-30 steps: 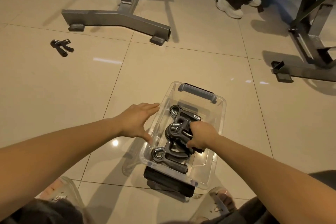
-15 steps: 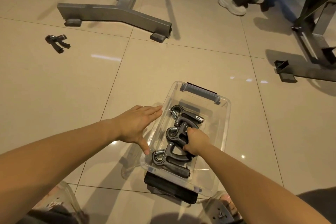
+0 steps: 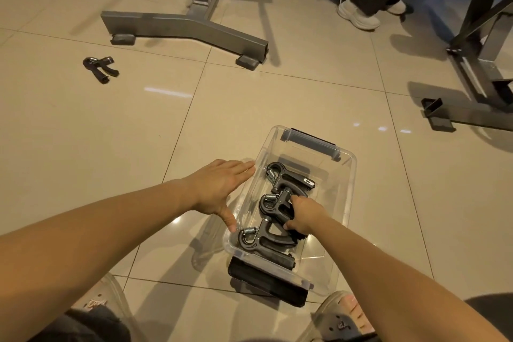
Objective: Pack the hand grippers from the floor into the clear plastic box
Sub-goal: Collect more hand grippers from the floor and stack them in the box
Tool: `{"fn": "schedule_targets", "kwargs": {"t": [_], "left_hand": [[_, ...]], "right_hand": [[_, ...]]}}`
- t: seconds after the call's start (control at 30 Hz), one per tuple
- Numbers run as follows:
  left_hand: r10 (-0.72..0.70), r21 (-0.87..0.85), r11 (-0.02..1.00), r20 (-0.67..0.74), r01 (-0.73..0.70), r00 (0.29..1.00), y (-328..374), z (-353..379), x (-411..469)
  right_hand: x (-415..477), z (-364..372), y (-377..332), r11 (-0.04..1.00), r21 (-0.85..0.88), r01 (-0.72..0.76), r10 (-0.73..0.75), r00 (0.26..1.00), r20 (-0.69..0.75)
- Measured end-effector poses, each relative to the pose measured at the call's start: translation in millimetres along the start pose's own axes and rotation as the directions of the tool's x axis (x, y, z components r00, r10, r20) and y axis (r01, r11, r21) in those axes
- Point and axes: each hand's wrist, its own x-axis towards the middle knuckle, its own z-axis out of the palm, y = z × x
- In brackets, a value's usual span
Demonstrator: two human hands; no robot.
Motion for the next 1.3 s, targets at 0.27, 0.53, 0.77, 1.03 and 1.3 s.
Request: {"fn": "schedule_targets", "kwargs": {"t": [0.27,0.53,0.77,1.03,1.3], "left_hand": [[-0.127,-0.056,0.991,-0.059,0.124,0.990,-1,-14,-35],[-0.342,-0.357,0.882,-0.039,0.307,0.939,-47,-57,-149],[-0.423,-0.399,0.838,-0.042,0.373,0.905,-86,-54,-269],[-0.594,-0.454,0.728,-0.044,0.513,0.803,-137,-27,-377],[-0.809,-0.525,0.539,-0.104,0.659,0.579,-220,1,-500]], "right_hand": [[-40,-63,-25,0.956,0.287,0.057,0.024,0.962,-0.271],[-110,-137,-135,0.839,0.423,0.344,-0.072,0.839,-0.539],[-145,-143,-268,0.818,0.330,0.472,-0.229,0.792,-0.565],[-144,-97,-425,0.746,0.278,0.606,-0.420,0.751,-0.509],[-126,-91,-553,0.700,0.209,0.683,-0.558,0.706,-0.437]]}}
